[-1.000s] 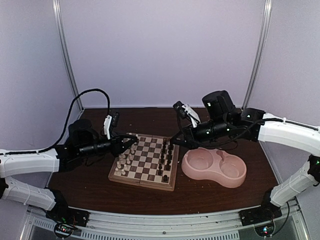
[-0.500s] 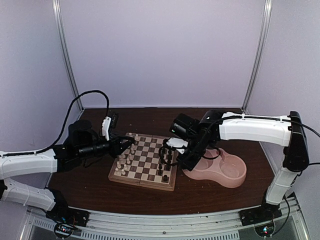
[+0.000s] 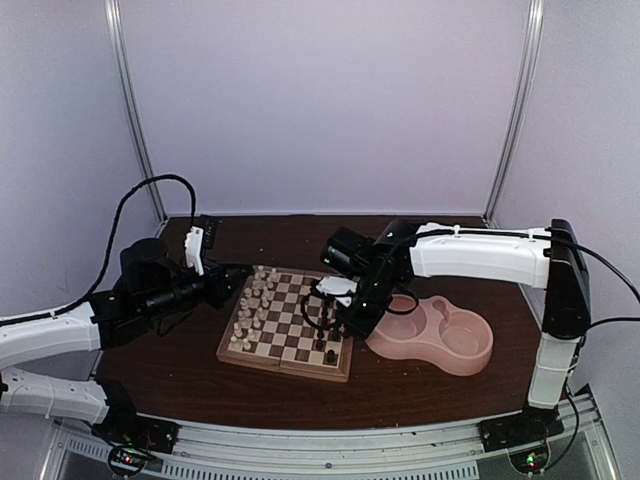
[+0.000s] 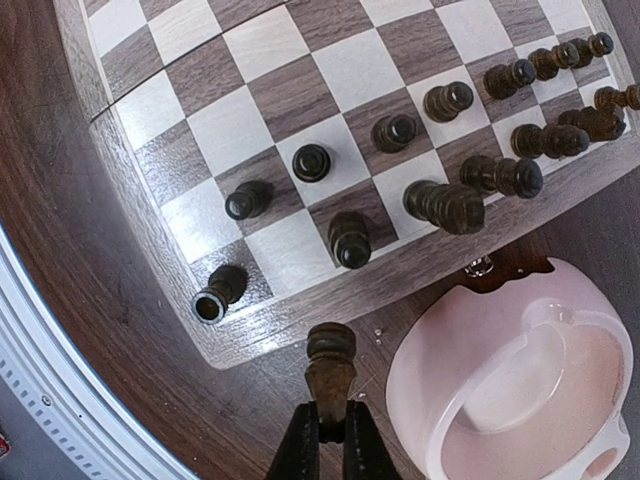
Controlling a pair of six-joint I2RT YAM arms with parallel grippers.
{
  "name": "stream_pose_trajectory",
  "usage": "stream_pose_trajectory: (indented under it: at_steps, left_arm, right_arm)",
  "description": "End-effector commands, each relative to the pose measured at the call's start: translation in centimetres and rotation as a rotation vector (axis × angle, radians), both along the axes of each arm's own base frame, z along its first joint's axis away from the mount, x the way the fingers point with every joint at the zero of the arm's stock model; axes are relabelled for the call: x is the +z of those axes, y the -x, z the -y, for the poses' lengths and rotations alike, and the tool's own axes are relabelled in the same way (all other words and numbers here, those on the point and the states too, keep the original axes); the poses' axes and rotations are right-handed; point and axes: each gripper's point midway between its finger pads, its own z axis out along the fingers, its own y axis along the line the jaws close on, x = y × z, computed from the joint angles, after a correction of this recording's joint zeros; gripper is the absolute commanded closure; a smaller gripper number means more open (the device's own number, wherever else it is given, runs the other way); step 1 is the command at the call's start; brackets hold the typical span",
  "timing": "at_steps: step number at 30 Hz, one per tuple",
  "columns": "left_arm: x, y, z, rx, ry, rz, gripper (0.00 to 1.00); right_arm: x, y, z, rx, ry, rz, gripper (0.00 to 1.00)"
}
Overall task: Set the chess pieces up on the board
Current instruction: Place the knight at g8.
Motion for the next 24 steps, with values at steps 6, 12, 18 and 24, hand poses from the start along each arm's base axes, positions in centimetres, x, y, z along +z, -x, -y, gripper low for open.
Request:
stream_pose_trajectory:
  at_steps: [6, 12, 18, 24]
  left_arm:
    - [0.2, -1.5, -3.9, 0.223, -0.006, 0.025, 1.0]
    - [0.5, -1.6, -4.9, 0.271, 0.011, 0.039, 1.0]
    - [0.5, -1.5, -4.7, 0.261, 0.008, 0.04, 1.0]
    - [0.3, -1.5, -4.4, 0.247, 0.004, 0.036, 1.0]
  right_arm:
    - [0.1, 0.1, -2.0, 0.053, -0.027, -0.014, 0.94]
    - [-0.6, 0.1, -2.4, 0.058, -0.018, -0.027, 0.94]
    - [-1.4, 0.2, -2.6, 0.062, -0.003, -0.039, 0.93]
    - [-1.9, 0.2, -3.0, 0.065, -0.005, -0.05, 0.93]
